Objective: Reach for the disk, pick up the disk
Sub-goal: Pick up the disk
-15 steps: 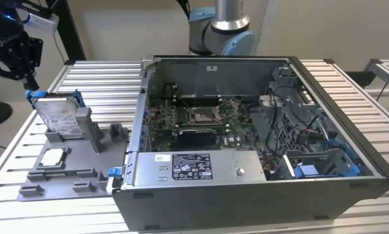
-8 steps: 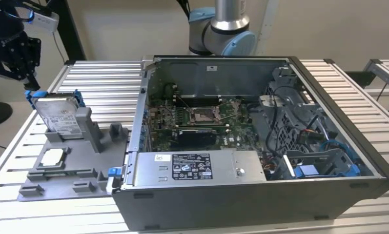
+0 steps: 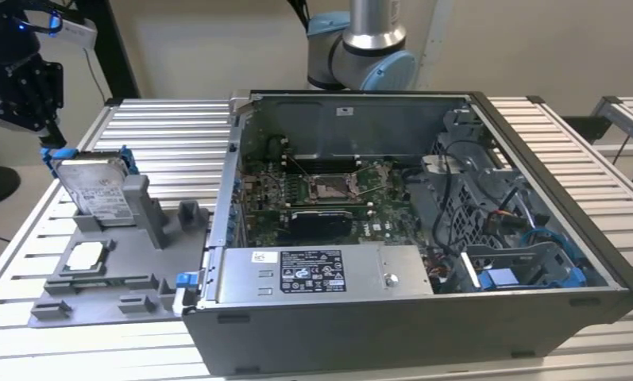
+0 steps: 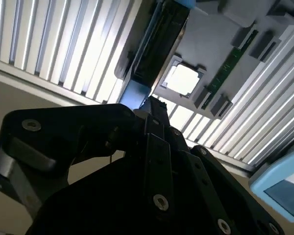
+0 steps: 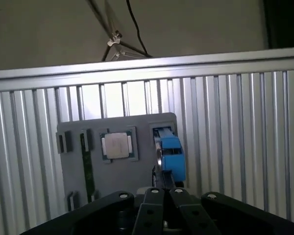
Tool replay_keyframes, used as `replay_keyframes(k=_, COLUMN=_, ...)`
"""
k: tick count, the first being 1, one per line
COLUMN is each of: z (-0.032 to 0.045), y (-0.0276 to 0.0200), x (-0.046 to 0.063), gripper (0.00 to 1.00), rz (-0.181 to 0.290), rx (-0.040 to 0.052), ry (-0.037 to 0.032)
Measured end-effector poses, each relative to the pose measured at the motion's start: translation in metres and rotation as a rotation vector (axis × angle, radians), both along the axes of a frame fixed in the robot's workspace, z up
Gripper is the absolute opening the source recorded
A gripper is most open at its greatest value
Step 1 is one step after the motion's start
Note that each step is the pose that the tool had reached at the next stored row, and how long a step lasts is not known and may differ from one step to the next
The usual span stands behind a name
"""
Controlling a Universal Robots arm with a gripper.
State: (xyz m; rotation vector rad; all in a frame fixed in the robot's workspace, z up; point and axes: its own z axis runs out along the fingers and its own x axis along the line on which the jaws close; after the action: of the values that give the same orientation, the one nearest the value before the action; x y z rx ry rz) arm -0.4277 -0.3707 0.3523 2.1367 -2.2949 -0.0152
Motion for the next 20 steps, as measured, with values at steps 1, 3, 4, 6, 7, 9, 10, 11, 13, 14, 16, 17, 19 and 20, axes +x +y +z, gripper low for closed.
replay_keyframes(k=1, z=-0.0001, y=0.0000, x=0.0000, gripper=0.00, rz=0.017, rx=-0.0001, ry=0.0001)
replay_keyframes(k=3, z=-0.0003, y=0.0000, x=0.0000, gripper=0.00, rz=0.052, rx=-0.0001, ry=0.0001)
replay_keyframes(k=4, z=-0.0004, y=0.0000, x=0.0000, gripper=0.00, rz=0.069, rx=-0.0001, ry=0.0001)
replay_keyframes(k=6, z=-0.0006, y=0.0001, x=0.0000, gripper=0.00, rz=0.095, rx=0.0000, ry=0.0000)
replay_keyframes(k=7, z=-0.0006, y=0.0000, x=0.0000, gripper=0.00, rz=0.100, rx=0.0000, ry=0.0000)
replay_keyframes(k=9, z=-0.0006, y=0.0000, x=0.0000, gripper=0.00, rz=0.105, rx=0.0000, ry=0.0000)
replay_keyframes(k=10, z=-0.0006, y=0.0000, x=0.0000, gripper=0.00, rz=0.108, rx=0.0000, ry=0.0000)
replay_keyframes(k=11, z=-0.0006, y=0.0000, x=0.0000, gripper=0.00, rz=0.111, rx=0.0000, ry=0.0000)
replay_keyframes(k=13, z=-0.0006, y=0.0000, x=0.0000, gripper=0.00, rz=0.117, rx=-0.0001, ry=0.0000)
replay_keyframes(k=14, z=-0.0006, y=0.0000, x=0.0000, gripper=0.00, rz=0.120, rx=-0.0001, ry=0.0000)
replay_keyframes(k=16, z=-0.0006, y=0.0000, x=0.0000, gripper=0.00, rz=0.126, rx=0.0000, ry=0.0000)
replay_keyframes(k=17, z=-0.0006, y=0.0000, x=0.0000, gripper=0.00, rz=0.129, rx=0.0000, ry=0.0000)
replay_keyframes(k=19, z=-0.0006, y=0.0000, x=0.0000, gripper=0.00, rz=0.135, rx=-0.0001, ry=0.0000)
replay_keyframes(k=20, z=-0.0006, y=0.0000, x=0.0000, gripper=0.00, rz=0.138, rx=0.0000, ry=0.0000)
